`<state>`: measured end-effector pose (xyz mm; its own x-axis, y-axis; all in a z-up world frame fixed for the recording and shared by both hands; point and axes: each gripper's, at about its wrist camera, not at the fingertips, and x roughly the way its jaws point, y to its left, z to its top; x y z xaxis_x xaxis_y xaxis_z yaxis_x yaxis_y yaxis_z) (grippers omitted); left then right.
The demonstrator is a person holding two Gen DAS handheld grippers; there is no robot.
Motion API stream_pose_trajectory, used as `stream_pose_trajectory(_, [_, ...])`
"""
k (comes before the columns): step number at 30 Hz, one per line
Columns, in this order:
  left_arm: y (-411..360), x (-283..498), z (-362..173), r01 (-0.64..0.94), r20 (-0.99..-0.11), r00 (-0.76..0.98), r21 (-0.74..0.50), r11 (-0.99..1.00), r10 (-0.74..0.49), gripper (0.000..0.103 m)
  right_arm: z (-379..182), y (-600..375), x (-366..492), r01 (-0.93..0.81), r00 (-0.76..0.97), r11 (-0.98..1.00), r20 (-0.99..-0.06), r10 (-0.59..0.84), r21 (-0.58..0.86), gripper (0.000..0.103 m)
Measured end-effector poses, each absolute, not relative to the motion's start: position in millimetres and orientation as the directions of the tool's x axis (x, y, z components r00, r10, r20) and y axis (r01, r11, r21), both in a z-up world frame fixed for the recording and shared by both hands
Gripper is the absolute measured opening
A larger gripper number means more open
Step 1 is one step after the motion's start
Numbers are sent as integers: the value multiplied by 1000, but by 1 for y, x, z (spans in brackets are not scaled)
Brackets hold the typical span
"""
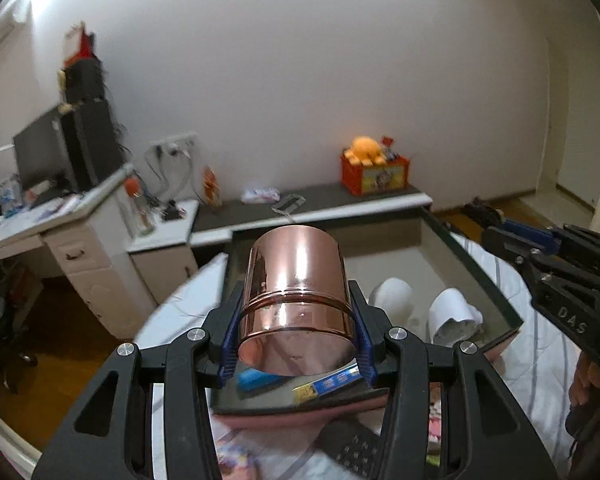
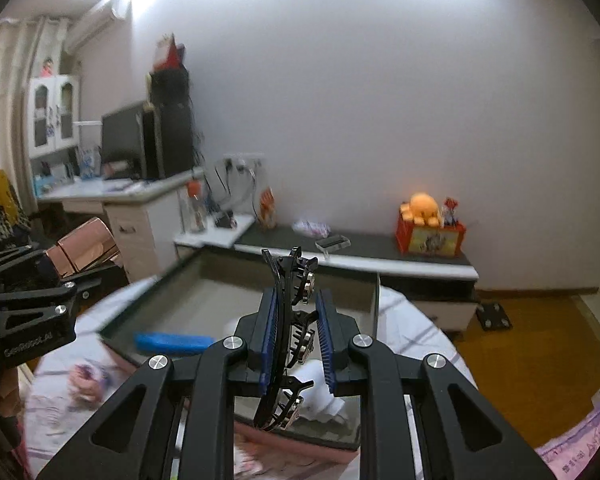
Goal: Organize rigid objects
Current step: 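Lift and carry the rose-gold cup over the pink box while the right gripper carries the hair clip there, then open both grippers to drop the cup and hair clip into the pink box, then withdraw both open tools from the pink box back over the bed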
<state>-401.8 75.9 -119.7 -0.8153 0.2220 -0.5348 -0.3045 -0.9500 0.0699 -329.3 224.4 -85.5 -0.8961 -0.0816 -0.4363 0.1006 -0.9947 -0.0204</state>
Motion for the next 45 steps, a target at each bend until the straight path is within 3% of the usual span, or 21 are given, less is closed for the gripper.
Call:
stream_pose_trajectory(7, [89,-438,-157,-298,-622,-759,72,-952,191,47,-118,226,-375,130,-828,-991,-549,-112,5,20])
stream_pose_trajectory(12, [86,-438,-161,-270,-619,-767,74,-960,168,49,-129,221,-387,153,-810,-987,-566,-152,44,20])
stream_pose_trajectory(14, [83,-433,-156,-261,-601,-781,70,-963,168,58,-131,219,-388,158,-808,-987,-570,-149,35,20])
stream_pose_trajectory(15, [80,-431,-153,-257,-591,-789,68,-964,169,73,-132,218,-387,157,-807,-987,-572,-148,34,22])
stream_pose_trajectory(16, [77,-428,-149,-246,-575,-802,71,-967,162,83,-131,217,-386,154,-809,-988,-570,-144,31,39])
stream_pose_trajectory(17, [75,-424,-145,-230,-550,-822,83,-970,148,86,-131,217,-384,150,-814,-988,-565,-137,24,65])
stream_pose_trajectory(19, [72,-412,-136,-217,-521,-843,100,-971,135,95,-126,216,-378,141,-835,-990,-534,-130,20,78])
stream_pose_trajectory(32, [12,-304,-83,-127,-373,-922,29,-991,108,103,-61,201,-283,96,-944,-995,-318,-86,-14,82])
stream_pose_trajectory(45, [-17,-213,-65,-113,-300,-949,44,-993,95,103,-43,180,-190,70,-967,-996,-249,-53,-60,83])
